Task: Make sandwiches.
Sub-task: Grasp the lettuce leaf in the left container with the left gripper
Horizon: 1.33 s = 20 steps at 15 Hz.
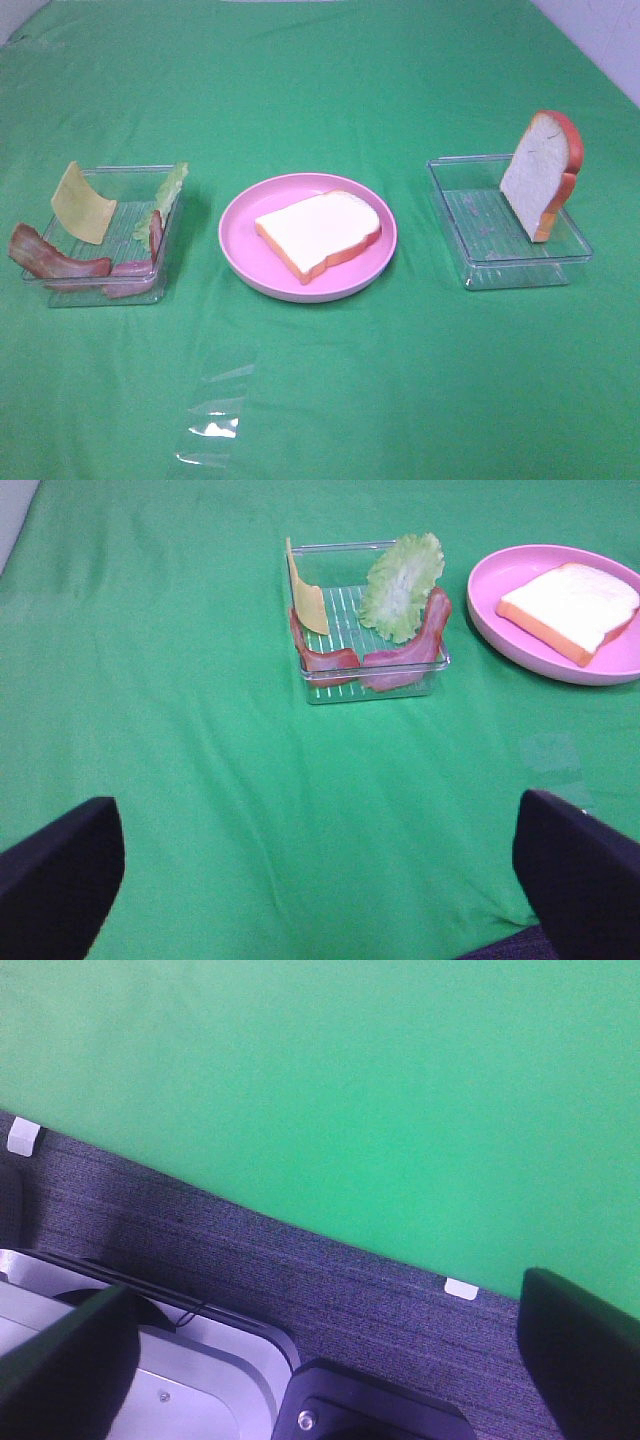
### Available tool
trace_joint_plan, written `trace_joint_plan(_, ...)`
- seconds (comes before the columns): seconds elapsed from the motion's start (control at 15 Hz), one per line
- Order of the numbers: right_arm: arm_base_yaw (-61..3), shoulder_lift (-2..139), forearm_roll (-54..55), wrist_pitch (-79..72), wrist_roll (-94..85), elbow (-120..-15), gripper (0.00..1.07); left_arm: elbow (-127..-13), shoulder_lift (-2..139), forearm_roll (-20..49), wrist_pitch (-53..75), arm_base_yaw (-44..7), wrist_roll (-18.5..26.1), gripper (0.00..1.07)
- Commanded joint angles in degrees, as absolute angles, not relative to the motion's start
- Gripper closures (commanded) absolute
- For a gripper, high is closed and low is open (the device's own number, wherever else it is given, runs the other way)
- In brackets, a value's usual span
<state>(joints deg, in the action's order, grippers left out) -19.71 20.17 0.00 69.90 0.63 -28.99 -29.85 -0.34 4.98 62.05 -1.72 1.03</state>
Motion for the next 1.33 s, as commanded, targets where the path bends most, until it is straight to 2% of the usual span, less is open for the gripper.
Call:
trace_joint_plan(0.07, -19.6, 19.7, 0.0, 76.0, 0.0, -29.1, 0.1, -29.6, -1.2, 5.5, 61.8, -1.7, 0.9, 0.09)
trace_joint_plan(0.47, -19.2, 10.1, 0.6, 76.0, 0.0, -29.1, 0.1, -29.6, -1.2, 5.5, 61.8, -1.7, 0.9, 0.09)
trace_joint_plan(0.6, -11.9, 3.4, 0.9, 76.0, 0.0, -29.1, 0.1, -29.6, -1.2, 5.5, 61.8, -1.7, 0.9, 0.09)
trace_joint_plan(0.87, -3.7, -1.7, 0.9, 76.0, 0.3, -29.2, 0.1, -29.6, -1.2, 5.5, 61.8, -1.7, 0.9, 0.09)
trace_joint_plan(1.0, -3.0, -1.1, 1.4, 75.9, 0.6, -29.2, 0.1, -29.6, -1.1, 5.5, 61.8, -1.7, 0.9, 0.09)
trace_joint_plan(1.33, -3.0, -1.1, 0.8, 63.0, 0.3, -25.7, 0.1, -29.6, -1.1, 5.5, 61.8, -1.7, 1.0, 0.09)
